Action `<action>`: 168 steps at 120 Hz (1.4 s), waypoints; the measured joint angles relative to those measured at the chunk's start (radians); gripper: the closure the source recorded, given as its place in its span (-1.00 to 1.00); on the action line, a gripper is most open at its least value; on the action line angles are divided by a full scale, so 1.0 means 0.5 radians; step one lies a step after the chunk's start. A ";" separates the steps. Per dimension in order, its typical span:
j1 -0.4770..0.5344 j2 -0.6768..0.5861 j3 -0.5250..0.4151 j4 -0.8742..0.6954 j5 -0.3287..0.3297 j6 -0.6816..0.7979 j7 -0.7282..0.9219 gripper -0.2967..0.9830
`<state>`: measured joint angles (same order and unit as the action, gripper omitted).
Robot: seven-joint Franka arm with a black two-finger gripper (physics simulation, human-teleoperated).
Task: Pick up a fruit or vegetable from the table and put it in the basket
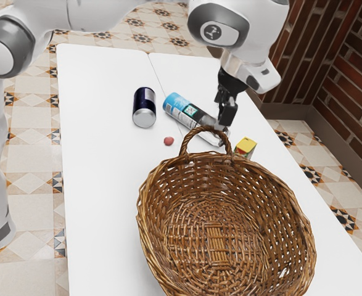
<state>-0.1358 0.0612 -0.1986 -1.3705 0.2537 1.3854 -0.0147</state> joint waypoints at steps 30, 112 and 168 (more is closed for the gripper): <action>0.197 0.017 0.070 -0.004 0.060 0.253 -0.013 -0.54; 0.634 -0.461 0.373 -1.476 -0.366 1.049 -0.031 -0.54; 0.740 -0.128 0.351 -1.282 -0.340 1.237 0.074 -0.54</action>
<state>0.2344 -0.0027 -0.0228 -2.0114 0.0835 2.0038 0.0225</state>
